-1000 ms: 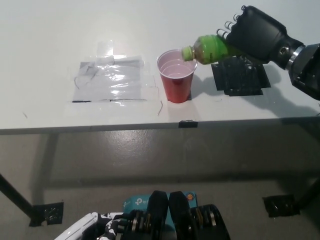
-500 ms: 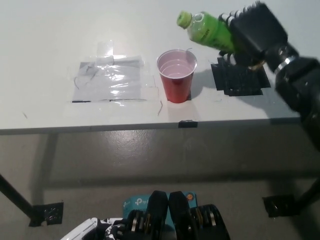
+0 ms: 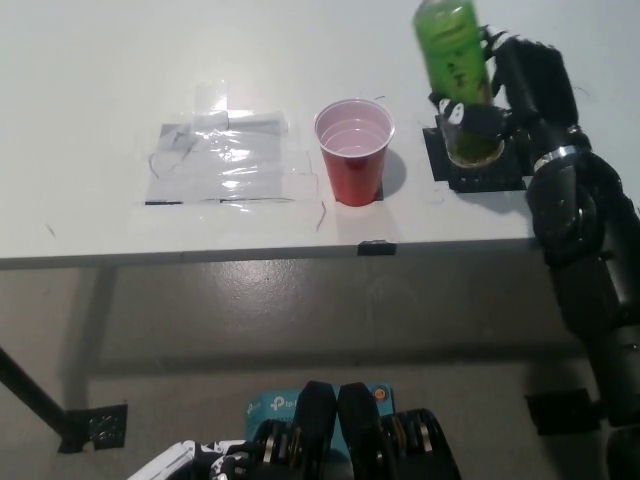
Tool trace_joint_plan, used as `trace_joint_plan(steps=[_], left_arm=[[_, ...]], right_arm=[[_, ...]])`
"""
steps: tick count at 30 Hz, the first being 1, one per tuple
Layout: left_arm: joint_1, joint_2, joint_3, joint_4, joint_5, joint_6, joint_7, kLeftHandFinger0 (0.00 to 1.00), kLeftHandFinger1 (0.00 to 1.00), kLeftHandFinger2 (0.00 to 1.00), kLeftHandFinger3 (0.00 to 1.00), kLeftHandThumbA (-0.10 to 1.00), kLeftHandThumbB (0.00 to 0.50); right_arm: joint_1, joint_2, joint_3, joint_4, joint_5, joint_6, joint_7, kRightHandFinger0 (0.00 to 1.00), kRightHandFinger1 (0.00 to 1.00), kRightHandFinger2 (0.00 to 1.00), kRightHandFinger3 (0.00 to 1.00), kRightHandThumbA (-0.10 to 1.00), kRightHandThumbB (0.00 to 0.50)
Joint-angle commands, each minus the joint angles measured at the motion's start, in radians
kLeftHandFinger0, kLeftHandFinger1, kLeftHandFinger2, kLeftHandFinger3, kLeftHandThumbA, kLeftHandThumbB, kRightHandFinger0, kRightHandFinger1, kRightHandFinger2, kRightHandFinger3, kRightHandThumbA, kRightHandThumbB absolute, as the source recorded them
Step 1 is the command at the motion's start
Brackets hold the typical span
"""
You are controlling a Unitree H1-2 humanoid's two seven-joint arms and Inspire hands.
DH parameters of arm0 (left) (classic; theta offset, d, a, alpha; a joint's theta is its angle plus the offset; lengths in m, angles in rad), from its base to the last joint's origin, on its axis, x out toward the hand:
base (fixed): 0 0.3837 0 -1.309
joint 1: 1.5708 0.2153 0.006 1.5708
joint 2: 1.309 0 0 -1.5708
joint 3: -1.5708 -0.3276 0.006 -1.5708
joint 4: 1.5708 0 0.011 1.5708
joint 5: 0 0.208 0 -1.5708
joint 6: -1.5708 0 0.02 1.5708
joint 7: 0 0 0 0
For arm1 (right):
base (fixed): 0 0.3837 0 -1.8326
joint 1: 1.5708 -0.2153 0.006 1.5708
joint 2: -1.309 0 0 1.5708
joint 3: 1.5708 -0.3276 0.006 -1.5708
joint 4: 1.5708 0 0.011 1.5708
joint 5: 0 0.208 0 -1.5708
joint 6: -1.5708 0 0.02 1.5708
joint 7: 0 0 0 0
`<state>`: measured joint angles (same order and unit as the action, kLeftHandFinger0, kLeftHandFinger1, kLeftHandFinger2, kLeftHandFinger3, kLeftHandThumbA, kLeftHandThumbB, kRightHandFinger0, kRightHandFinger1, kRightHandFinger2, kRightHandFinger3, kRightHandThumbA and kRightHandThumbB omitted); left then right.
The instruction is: The robot uses its right hand to pick up a bottle kept in the middle of the desk and tilt it into a cup kept next to it to pour water out
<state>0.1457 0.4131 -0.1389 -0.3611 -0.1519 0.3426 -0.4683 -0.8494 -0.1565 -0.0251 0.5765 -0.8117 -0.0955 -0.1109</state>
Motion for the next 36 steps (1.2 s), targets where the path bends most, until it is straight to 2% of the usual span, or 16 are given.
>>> trace_joint_plan(steps=[1, 4, 5, 8, 9, 12, 14, 15, 17, 19, 23, 28, 31, 33, 35, 36], left_arm=[[0.016, -0.003, 0.015, -0.015, -0.011, -0.07, 0.007, 0.89, 0.88, 0.88, 1.0, 1.0, 0.443], [0.017, 0.003, 0.021, -0.02, -0.016, -0.061, 0.006, 0.88, 0.88, 0.88, 1.0, 1.0, 0.437], [0.017, 0.003, 0.021, -0.021, -0.015, -0.06, 0.006, 0.89, 0.89, 0.88, 1.0, 1.0, 0.44], [0.02, 0.003, 0.022, -0.025, -0.013, -0.054, 0.01, 0.89, 0.89, 0.88, 1.0, 1.0, 0.445], [0.024, 0.001, 0.022, -0.022, -0.009, -0.06, 0.013, 0.89, 0.89, 0.88, 1.0, 1.0, 0.448], [0.026, 0.003, 0.024, -0.023, -0.008, -0.065, 0.012, 0.89, 0.88, 0.88, 1.0, 1.0, 0.434], [0.025, 0.004, 0.023, -0.021, -0.009, -0.061, 0.011, 0.89, 0.88, 0.88, 1.0, 1.0, 0.445], [0.025, 0.003, 0.023, -0.024, -0.01, -0.054, 0.012, 0.89, 0.89, 0.88, 1.0, 1.0, 0.452], [0.025, 0.001, 0.023, -0.021, -0.011, -0.06, 0.012, 0.89, 0.88, 0.88, 1.0, 1.0, 0.435], [0.026, 0.002, 0.022, -0.014, -0.012, -0.081, 0.007, 0.88, 0.88, 0.87, 1.0, 1.0, 0.422], [0.022, 0.003, 0.02, -0.01, -0.016, -0.076, 0.003, 0.87, 0.89, 0.88, 1.0, 1.0, 0.441], [0.019, 0.005, 0.02, -0.019, -0.019, -0.06, 0.001, 0.88, 0.9, 0.89, 1.0, 1.0, 0.462], [0.019, 0.004, 0.02, -0.015, -0.017, -0.067, 0.002, 0.88, 0.9, 0.88, 1.0, 1.0, 0.457], [0.018, 0.004, 0.021, -0.014, -0.022, -0.06, 0.001, 0.88, 0.9, 0.88, 1.0, 1.0, 0.464], [0.017, 0.005, 0.022, -0.015, -0.022, -0.062, 0.0, 0.88, 0.91, 0.89, 1.0, 1.0, 0.46], [0.017, 0.005, 0.021, -0.016, -0.016, -0.057, 0.003, 0.89, 0.91, 0.88, 1.0, 1.0, 0.476]], right_arm=[[-0.074, -0.012, -0.084, 0.054, 0.184, -0.193, -0.248, 0.0, 0.0, 0.05, 0.83, 0.0, 0.0], [-0.09, -0.032, -0.06, 0.119, 0.159, -0.287, -0.31, 0.0, 0.0, 0.09, 0.94, 0.1, 0.0], [-0.09, -0.036, -0.056, 0.128, 0.157, -0.303, -0.319, 0.0, 0.0, 0.11, 0.95, 0.13, 0.0], [-0.093, -0.042, -0.035, 0.157, 0.133, -0.34, -0.383, 0.0, 0.02, 0.29, 0.91, 0.17, 0.0], [-0.089, -0.042, -0.013, 0.183, 0.093, -0.355, -0.449, 0.0, 0.09, 0.37, 0.87, 0.11, 0.0], [-0.083, -0.037, 0.015, 0.215, 0.063, -0.37, -0.51, 0.0, 0.14, 0.46, 0.84, -0.06, 0.0], [-0.067, -0.031, 0.035, 0.225, 0.044, -0.369, -0.545, 0.0, 0.16, 0.48, 0.85, -0.1, 0.0], [-0.052, -0.028, 0.061, 0.233, 0.015, -0.364, -0.576, 0.0, 0.16, 0.53, 0.87, -0.1, 0.0], [-0.036, -0.026, 0.09, 0.255, -0.008, -0.362, -0.614, 0.0, 0.18, 0.57, 0.88, -0.1, 0.0], [-0.026, -0.026, 0.12, 0.28, -0.031, -0.356, -0.665, 0.0, 0.18, 0.57, 0.89, -0.1, 0.0], [-0.022, -0.013, 0.166, 0.374, -0.053, -0.367, -0.794, 0.0, 0.17, 0.59, 0.93, -0.1, 0.0], [-0.014, -0.006, 0.182, 0.434, -0.039, -0.371, -0.872, 0.0, 0.07, 0.57, 0.94, -0.1, 0.0], [-0.006, -0.009, 0.193, 0.455, -0.035, -0.374, -0.904, 0.0, 0.09, 0.59, 0.97, -0.1, 0.0], [-0.002, -0.014, 0.211, 0.478, -0.042, -0.372, -0.94, 0.01, 0.17, 0.64, 1.0, -0.1, 0.0], [0.0, -0.017, 0.219, 0.487, -0.038, -0.374, -0.951, 0.0, 0.17, 0.64, 0.99, -0.1, 0.0], [0.003, -0.017, 0.217, 0.487, -0.027, -0.374, -0.944, 0.02, 0.2, 0.63, 1.0, -0.08, 0.0]])
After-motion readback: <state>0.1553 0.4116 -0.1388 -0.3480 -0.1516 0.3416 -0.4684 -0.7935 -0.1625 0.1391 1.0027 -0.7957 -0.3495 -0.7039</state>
